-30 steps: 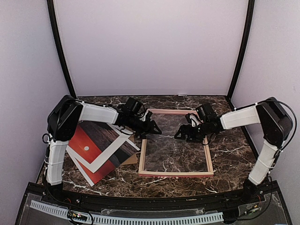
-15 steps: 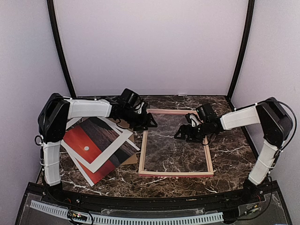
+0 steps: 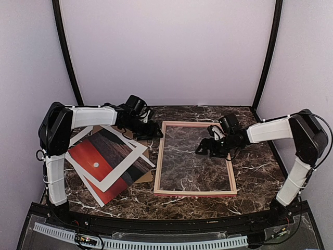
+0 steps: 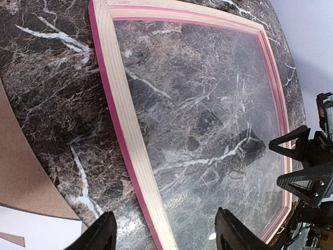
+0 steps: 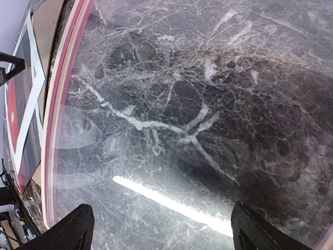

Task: Put the photo into the frame
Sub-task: Place the glass panel in the frame body, then frame the body at the center of the board.

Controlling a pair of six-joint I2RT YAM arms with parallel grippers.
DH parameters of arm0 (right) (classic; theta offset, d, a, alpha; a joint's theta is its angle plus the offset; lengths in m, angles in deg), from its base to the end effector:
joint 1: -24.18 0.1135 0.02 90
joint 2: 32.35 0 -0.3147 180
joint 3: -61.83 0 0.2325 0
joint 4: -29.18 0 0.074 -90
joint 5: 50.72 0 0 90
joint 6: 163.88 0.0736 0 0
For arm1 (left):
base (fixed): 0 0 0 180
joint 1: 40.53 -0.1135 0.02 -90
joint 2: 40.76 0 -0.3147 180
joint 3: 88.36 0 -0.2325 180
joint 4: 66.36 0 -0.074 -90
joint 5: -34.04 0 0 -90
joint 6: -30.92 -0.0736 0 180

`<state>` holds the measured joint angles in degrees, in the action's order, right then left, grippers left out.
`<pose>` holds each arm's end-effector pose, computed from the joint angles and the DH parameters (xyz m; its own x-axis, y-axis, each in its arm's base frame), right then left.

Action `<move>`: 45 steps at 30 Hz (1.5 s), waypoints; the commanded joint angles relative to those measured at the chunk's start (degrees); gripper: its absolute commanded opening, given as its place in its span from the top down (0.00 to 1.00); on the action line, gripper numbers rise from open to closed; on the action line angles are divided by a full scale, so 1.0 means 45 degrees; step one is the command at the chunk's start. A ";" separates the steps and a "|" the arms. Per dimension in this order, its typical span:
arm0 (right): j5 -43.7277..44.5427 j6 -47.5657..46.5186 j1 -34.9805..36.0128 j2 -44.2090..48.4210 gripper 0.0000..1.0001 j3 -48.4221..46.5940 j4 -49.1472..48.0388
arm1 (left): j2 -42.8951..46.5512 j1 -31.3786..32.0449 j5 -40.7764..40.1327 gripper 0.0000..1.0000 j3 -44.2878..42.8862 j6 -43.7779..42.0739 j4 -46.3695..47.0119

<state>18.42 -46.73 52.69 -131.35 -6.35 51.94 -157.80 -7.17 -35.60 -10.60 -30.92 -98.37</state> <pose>0.2983 0.1918 0.1903 -0.9175 -0.0131 -0.3975 -0.2395 0.8161 0.5259 0.3916 -0.2885 0.2301 -0.8740 0.0457 -0.4837 0.3425 0.7641 -0.5466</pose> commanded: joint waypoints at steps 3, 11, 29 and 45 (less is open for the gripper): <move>0.2033 -0.0470 -0.0163 0.1790 0.06 -0.0509 0.1924 | 0.0150 0.0078 -0.0406 0.35 -0.0381 -0.0572 -0.0629; 0.3554 -0.0798 -0.1045 0.2823 0.06 -0.0022 0.3261 | -0.0042 0.0702 -0.1057 0.40 -0.0514 -0.0999 -0.1506; 0.3250 -0.0800 -0.1265 0.2572 0.10 0.1714 0.2693 | 0.0968 0.2204 -0.2001 0.49 0.1675 -0.0618 -0.1875; 0.3177 -0.0687 -0.1260 0.2521 0.11 0.2192 0.2322 | 0.1269 0.3340 -0.3825 0.55 0.2632 -0.0354 -0.2332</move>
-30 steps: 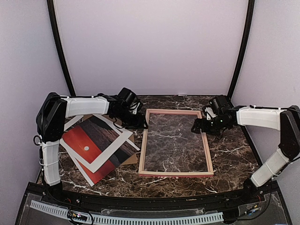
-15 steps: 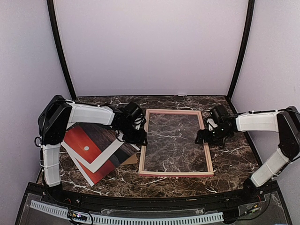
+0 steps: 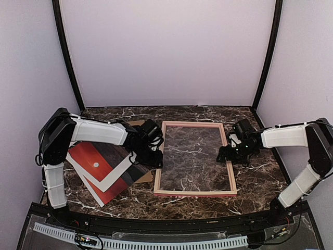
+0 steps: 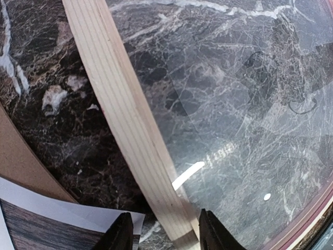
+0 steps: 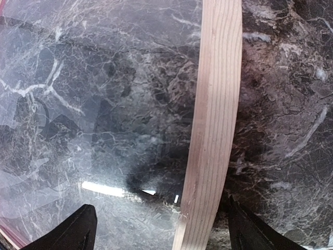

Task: Put the photo into the frame
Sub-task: Frame the body at the center of the board.

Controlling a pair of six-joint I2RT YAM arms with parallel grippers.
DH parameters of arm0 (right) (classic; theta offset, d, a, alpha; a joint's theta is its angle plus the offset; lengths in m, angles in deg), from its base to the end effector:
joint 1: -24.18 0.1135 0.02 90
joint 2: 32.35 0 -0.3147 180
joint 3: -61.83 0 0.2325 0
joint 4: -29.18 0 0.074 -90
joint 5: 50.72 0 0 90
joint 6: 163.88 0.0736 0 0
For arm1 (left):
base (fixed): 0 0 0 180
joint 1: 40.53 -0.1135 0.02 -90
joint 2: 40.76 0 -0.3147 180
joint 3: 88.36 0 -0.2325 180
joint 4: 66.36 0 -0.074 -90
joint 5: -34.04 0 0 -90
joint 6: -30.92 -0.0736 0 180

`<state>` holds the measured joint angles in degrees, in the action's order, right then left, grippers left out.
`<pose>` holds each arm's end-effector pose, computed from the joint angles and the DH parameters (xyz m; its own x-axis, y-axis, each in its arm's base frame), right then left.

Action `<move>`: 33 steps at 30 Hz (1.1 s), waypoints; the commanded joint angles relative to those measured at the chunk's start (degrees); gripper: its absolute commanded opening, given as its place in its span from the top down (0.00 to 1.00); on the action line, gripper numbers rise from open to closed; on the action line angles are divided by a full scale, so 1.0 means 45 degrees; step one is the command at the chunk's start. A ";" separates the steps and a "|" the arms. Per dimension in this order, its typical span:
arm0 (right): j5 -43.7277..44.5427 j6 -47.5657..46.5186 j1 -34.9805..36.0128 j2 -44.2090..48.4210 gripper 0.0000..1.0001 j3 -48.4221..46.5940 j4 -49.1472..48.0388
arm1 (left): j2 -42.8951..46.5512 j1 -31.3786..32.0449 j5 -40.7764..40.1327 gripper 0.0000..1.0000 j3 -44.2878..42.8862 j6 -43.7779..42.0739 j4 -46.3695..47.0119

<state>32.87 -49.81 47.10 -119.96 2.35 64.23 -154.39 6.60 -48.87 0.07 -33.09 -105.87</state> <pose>0.2531 0.1160 0.1870 -0.9273 0.0480 -0.3713 -0.0605 0.9595 0.2750 0.2870 -0.3225 0.1852 -0.8740 0.3024 -0.3804 0.4275 0.8506 -0.3062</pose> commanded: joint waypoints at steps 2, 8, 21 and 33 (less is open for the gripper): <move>-0.0038 0.0020 -0.0015 -0.0022 0.11 0.0303 -0.0442 | 0.0519 0.0423 -0.1186 0.56 0.0253 0.0166 -0.0789; 0.0144 0.0021 -0.0015 -0.0017 0.12 0.0404 -0.0439 | 0.0433 0.1002 -0.2163 0.59 0.0182 0.0338 -0.1149; 0.1021 -0.0407 -0.0015 -0.0632 0.29 0.0045 -0.0249 | 0.0436 0.1985 -0.3658 0.60 0.0025 0.0582 -0.2095; 0.2585 -0.1143 -0.0243 -0.1029 0.45 -0.0536 0.0368 | 0.0666 0.2654 -0.1750 0.57 -0.0504 0.0528 -0.1123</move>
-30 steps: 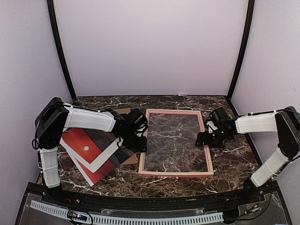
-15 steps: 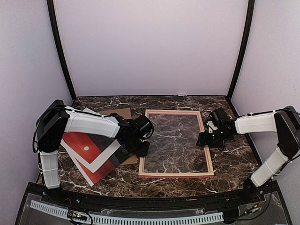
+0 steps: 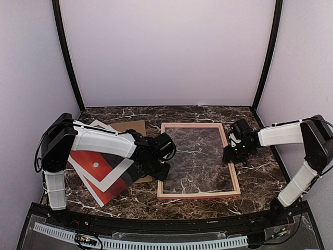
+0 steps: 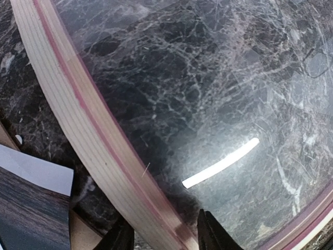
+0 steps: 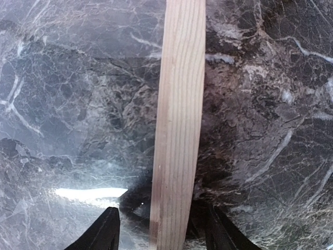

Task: Put the photo into the frame
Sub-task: Frame the body at the center of the board.

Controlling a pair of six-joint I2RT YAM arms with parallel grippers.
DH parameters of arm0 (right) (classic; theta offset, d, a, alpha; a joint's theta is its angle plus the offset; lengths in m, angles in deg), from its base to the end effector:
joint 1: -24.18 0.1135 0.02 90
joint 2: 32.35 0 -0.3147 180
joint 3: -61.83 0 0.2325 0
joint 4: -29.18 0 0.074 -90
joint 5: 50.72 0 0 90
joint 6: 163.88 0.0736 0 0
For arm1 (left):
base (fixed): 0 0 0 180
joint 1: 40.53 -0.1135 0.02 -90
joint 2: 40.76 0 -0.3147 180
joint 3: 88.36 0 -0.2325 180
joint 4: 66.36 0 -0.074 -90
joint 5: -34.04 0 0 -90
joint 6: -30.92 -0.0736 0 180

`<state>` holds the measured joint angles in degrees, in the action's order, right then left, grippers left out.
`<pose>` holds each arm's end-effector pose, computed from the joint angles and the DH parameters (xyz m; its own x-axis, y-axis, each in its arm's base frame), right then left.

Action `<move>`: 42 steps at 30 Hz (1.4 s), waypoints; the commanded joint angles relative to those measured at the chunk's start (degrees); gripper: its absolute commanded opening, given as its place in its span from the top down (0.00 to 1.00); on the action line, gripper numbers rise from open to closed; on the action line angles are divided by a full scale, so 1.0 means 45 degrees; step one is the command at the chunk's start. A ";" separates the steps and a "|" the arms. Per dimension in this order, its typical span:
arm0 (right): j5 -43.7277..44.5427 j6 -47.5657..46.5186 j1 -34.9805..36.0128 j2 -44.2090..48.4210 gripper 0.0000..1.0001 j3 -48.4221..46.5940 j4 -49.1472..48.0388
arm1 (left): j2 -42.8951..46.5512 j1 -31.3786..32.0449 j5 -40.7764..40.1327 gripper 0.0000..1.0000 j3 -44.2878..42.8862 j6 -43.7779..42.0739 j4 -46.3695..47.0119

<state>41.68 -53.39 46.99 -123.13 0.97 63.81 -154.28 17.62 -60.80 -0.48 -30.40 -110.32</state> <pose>0.2678 0.1093 0.1790 -0.9095 -0.0031 -0.4158 -0.0559 0.9918 0.1150 0.2287 -0.3564 0.1833 -0.8181 0.4107 -0.4026 0.4961 0.8581 -0.1328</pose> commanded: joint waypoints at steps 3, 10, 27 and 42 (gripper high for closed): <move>0.0758 -0.0615 -0.0437 -0.0586 0.47 -0.0472 0.0598 | 0.0662 0.0299 0.1257 0.56 -0.0507 -0.0240 0.0080; 0.0990 -0.1113 -0.0656 -0.0358 0.41 -0.1008 0.1035 | 0.0755 0.0359 0.1647 0.50 -0.0621 -0.0533 0.0515; -0.0628 -0.0052 -0.0635 0.2670 0.21 0.0563 0.2108 | 0.1563 -0.0237 -0.0658 0.32 -0.1577 -0.1577 0.0150; -0.0665 0.1684 -0.0469 0.2099 0.31 0.1634 0.1799 | -0.0219 -0.1501 -0.0546 0.30 -0.3147 -0.2409 -0.0093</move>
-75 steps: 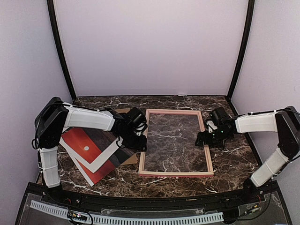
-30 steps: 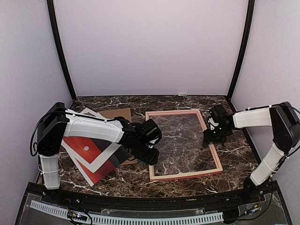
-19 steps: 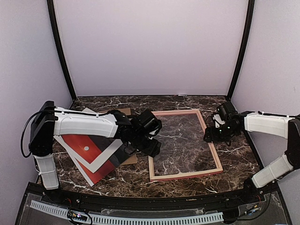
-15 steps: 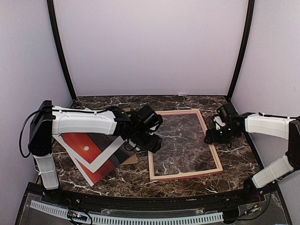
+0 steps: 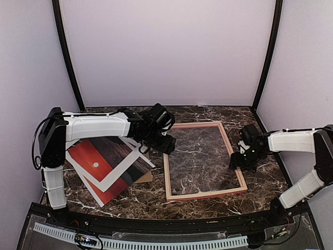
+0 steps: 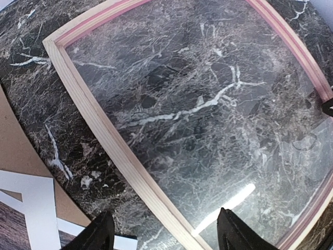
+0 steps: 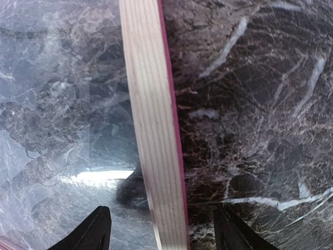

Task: Put the photo into the frame
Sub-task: Frame the body at the center of the board.

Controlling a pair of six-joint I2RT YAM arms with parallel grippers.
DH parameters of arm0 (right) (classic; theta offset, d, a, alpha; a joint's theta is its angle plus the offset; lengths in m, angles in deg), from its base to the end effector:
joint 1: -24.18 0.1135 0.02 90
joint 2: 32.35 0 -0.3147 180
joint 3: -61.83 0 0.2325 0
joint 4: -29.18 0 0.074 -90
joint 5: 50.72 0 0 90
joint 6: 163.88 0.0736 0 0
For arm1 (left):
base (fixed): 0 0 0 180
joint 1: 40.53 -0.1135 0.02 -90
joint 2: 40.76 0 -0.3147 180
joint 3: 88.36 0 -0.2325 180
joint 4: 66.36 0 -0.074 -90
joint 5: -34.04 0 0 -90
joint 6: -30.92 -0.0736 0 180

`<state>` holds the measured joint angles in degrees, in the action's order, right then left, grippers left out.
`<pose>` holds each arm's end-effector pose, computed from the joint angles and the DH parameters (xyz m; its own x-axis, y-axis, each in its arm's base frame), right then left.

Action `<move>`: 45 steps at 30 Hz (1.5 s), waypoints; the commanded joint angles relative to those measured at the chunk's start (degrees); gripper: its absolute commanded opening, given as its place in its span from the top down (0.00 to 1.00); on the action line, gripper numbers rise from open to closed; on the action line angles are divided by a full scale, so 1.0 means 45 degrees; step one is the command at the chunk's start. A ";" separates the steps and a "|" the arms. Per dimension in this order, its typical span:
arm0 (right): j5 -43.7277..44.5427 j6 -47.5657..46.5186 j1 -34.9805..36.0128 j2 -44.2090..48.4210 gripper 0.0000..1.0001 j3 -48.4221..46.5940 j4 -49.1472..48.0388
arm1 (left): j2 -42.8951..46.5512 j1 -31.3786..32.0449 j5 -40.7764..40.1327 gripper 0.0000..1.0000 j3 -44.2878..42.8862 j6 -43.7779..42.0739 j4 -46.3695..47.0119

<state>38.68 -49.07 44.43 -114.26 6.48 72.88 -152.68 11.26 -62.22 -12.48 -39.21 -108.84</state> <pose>0.2188 0.0816 0.1822 -0.9482 0.0974 -0.3024 0.0534 0.9871 0.1507 0.2920 -0.3580 0.2607 -0.6983 0.3408 -0.6295 0.5323 0.8352 -0.1383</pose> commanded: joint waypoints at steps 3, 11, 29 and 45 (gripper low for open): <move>0.0074 0.0932 0.0153 0.0022 0.32 0.0713 -0.0338 | -0.1132 -0.0135 -0.0625 0.30 -0.0911 -0.0591 -0.0582; 0.1236 0.1282 0.0422 0.0150 0.33 0.0875 -0.0265 | -0.2197 -0.0181 -0.1591 0.31 -0.1635 -0.0924 -0.1116; 0.1568 0.2243 0.0921 0.1865 0.26 0.0784 0.0541 | -0.3170 -0.0182 -0.2185 0.31 -0.1922 -0.1365 -0.1769; 0.1865 0.2104 0.1282 0.0932 0.38 0.1030 -0.0512 | -0.0704 -0.0191 -0.1918 0.28 -0.1963 -0.1369 -0.1517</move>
<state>45.63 -38.29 50.03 -108.20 12.34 72.88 -164.64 10.67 -70.79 -22.36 -44.78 -116.29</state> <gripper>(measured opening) 0.645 0.715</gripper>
